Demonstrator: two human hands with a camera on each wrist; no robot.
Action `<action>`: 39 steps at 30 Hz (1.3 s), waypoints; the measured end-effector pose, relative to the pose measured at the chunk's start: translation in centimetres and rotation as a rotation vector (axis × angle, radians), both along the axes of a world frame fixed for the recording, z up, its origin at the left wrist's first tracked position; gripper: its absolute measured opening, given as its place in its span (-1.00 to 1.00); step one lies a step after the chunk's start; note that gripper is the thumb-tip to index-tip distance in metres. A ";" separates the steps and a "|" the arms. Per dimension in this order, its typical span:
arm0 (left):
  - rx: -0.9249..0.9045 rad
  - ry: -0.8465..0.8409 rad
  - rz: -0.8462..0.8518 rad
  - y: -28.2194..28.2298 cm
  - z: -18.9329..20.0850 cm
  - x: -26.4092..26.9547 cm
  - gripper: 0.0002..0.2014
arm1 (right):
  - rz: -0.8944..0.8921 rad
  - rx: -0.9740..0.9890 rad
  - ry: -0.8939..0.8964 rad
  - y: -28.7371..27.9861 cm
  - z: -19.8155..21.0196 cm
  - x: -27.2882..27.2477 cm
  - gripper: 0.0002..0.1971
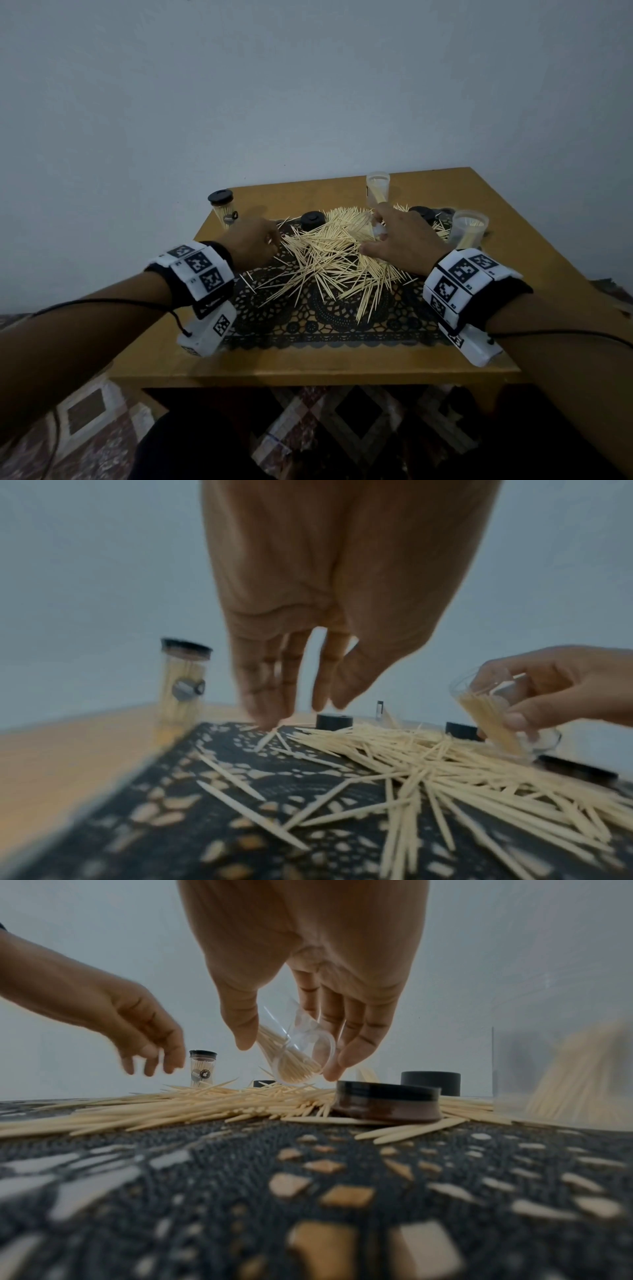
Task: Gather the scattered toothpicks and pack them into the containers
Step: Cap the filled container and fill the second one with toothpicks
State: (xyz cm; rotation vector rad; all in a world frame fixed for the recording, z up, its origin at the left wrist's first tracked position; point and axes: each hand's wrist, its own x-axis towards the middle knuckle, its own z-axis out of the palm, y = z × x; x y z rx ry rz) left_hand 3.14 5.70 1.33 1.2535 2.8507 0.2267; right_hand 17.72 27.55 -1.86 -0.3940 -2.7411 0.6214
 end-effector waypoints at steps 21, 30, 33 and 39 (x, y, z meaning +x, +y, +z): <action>-0.001 -0.061 0.063 2.3 -2.9 -1.7 -0.61 | 0.014 -0.012 0.000 0.2 -0.1 0.0 -0.46; -0.242 -0.106 -0.005 3.0 -2.7 -5.7 -0.59 | 0.033 -0.005 -0.001 0.6 -0.5 -0.5 -0.41; -0.275 -0.096 -0.027 3.2 -2.8 -5.1 -0.63 | 0.040 -0.009 -0.001 0.6 -0.6 -0.5 -0.37; -0.177 -0.135 -0.139 1.7 -2.3 -3.3 -0.70 | 0.034 -0.018 0.006 0.6 -0.5 -0.3 -0.40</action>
